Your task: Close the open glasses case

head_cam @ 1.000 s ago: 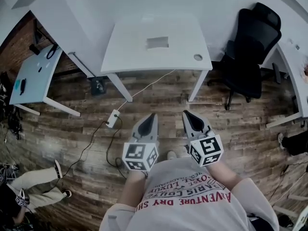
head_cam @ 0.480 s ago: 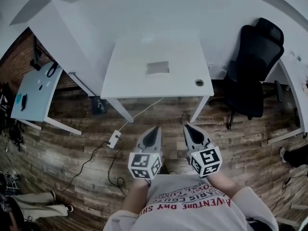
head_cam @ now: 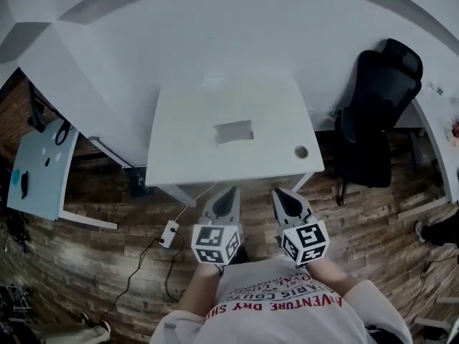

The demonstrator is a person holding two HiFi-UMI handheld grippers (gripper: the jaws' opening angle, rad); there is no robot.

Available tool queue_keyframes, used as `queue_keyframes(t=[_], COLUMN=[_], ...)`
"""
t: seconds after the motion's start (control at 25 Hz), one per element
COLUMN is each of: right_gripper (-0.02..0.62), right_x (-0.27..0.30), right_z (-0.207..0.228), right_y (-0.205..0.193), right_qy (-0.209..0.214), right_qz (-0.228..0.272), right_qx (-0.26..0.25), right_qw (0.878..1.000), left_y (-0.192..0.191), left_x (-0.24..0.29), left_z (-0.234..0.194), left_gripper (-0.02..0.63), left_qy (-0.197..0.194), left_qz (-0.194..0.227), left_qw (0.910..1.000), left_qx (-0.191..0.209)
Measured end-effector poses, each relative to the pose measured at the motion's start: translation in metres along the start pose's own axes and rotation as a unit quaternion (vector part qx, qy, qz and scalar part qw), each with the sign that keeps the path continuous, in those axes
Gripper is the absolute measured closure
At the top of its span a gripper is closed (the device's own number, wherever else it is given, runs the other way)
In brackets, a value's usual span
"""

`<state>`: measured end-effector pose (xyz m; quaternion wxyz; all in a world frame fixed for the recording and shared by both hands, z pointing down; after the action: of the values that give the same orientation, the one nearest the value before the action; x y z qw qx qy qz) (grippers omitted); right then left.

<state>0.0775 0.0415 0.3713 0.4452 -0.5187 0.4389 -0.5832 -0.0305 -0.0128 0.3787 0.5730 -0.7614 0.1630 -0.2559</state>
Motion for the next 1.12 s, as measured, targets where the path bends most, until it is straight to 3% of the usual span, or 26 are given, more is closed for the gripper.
queue_keyframes(t=[0.56, 0.88, 1.12], right_gripper=[0.583, 0.583, 0.583], right_x=[0.173, 0.221, 0.247], right_z=[0.009, 0.027, 0.047], right_y=[0.035, 0.029, 0.008], right_qy=[-0.052, -0.048, -0.029], right_qz=[-0.01, -0.037, -0.072], right_qx=[-0.002, -0.004, -0.002], right_qw=[0.999, 0.998, 0.997], left_y=[0.047, 0.018, -0.001], left_x=[0.097, 0.13, 0.153], left_z=[-0.15, -0.177, -0.19], left_gripper=[0.609, 0.609, 0.609], left_qy=[-0.037, -0.036, -0.007], left_qz=[-0.024, -0.067, -0.09], left_qw=[0.999, 0.9971, 0.9954], left_qx=[0.009, -0.009, -0.03])
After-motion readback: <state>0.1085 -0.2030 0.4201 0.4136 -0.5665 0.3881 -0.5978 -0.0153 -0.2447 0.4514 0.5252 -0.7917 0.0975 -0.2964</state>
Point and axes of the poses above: the fingertips, and each gripper's own axes: x forward along the fingers, z to its right, y out of its top, the point moved 2 cm from there along -x, backward along the fingers, and after that the axes turned 6 degrees about -y, right-handed, at the moved point
